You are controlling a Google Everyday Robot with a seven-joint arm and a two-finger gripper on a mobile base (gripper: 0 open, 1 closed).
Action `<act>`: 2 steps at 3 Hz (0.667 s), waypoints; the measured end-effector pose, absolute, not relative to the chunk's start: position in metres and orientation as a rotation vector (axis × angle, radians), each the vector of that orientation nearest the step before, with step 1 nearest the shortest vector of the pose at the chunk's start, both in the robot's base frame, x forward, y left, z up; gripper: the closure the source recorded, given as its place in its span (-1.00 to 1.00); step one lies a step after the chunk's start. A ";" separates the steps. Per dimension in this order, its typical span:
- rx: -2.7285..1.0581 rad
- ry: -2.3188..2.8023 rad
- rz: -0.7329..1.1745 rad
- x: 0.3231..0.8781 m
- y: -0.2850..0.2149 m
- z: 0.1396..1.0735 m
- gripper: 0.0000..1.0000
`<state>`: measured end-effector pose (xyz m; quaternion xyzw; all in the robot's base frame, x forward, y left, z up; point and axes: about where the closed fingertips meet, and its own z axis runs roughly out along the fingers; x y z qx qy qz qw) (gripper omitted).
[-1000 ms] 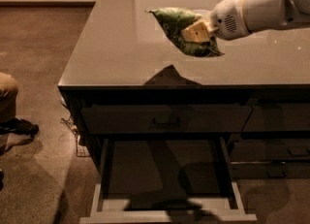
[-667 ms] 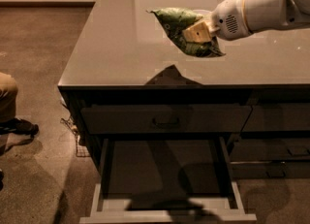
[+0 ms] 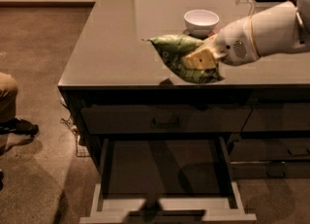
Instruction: Place green jalapeno chip bag into middle drawer
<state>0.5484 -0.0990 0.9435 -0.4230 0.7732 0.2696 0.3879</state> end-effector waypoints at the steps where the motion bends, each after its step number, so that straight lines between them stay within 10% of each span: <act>1: -1.158 2.017 0.891 0.502 -0.077 0.902 1.00; 2: -1.213 2.053 1.062 0.476 -0.055 0.870 1.00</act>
Offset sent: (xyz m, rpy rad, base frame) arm -0.1004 0.0621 -0.1063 0.1173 0.4144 0.3104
